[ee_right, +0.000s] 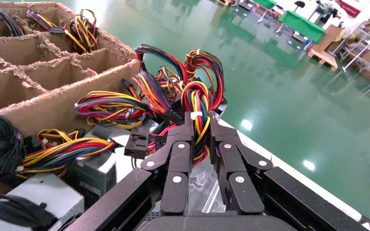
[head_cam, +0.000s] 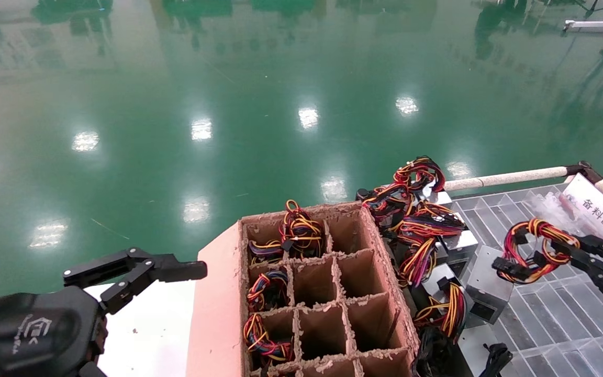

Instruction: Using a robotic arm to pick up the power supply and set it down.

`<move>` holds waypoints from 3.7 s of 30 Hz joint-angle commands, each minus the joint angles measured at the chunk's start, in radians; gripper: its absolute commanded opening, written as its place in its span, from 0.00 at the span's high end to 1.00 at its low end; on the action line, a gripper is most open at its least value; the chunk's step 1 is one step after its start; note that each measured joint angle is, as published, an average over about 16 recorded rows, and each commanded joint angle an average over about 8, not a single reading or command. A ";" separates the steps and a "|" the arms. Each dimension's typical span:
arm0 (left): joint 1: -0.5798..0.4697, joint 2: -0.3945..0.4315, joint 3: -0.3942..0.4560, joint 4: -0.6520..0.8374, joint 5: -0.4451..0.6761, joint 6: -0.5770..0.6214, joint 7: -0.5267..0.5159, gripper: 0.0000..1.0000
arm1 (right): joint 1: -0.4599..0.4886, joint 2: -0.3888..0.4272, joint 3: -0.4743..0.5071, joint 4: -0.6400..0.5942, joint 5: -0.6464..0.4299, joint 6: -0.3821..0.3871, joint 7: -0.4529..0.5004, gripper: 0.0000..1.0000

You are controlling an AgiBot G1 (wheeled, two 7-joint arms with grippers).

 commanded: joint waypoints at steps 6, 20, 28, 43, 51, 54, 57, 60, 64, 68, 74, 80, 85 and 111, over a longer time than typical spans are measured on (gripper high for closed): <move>0.000 0.000 0.000 0.000 0.000 0.000 0.000 0.00 | -0.064 0.021 0.028 0.008 0.031 -0.008 -0.005 1.00; 0.000 0.000 0.000 0.000 0.000 0.000 0.000 0.00 | -0.182 0.049 0.084 -0.003 0.083 -0.023 -0.030 1.00; 0.000 0.000 0.000 0.000 0.000 0.000 0.000 0.00 | -0.138 0.019 0.050 0.048 0.049 0.021 -0.008 1.00; 0.000 0.000 0.001 0.000 0.000 0.000 0.000 0.00 | 0.029 -0.048 -0.034 0.034 -0.044 0.066 0.005 1.00; 0.000 0.000 0.001 0.000 0.000 0.000 0.000 0.00 | 0.073 -0.071 -0.062 -0.002 -0.073 0.059 0.012 0.48; 0.000 0.000 0.001 0.000 -0.001 0.000 0.000 0.00 | 0.083 -0.080 -0.072 -0.013 -0.078 0.054 0.021 0.11; 0.000 0.000 0.001 0.000 -0.001 -0.001 0.000 0.00 | 0.089 -0.086 -0.076 -0.019 -0.079 0.050 0.026 0.00; 0.000 0.000 0.001 0.000 -0.001 -0.001 0.000 0.00 | 0.091 -0.089 -0.079 -0.022 -0.079 0.047 0.028 0.00; 0.000 0.000 0.001 0.000 -0.001 -0.001 0.000 0.00 | 0.088 -0.086 -0.077 -0.020 -0.079 0.049 0.026 0.00; 0.000 0.000 0.001 0.000 -0.001 -0.001 0.000 0.00 | 0.088 -0.085 -0.076 -0.017 -0.075 0.048 0.029 0.00; 0.000 0.000 0.001 0.001 -0.001 0.000 0.001 0.00 | 0.099 -0.088 -0.072 -0.009 -0.053 0.035 0.070 0.00; 0.000 0.000 0.001 0.001 -0.001 0.000 0.001 0.00 | 0.106 -0.088 -0.059 0.010 -0.010 0.018 0.135 0.00; 0.000 0.000 0.001 0.001 -0.001 0.000 0.001 0.00 | 0.102 -0.083 -0.054 0.040 0.007 0.023 0.177 0.00; 0.000 -0.001 0.001 0.001 -0.001 -0.001 0.001 0.00 | -0.005 0.053 -0.091 0.198 -0.038 0.198 0.491 0.00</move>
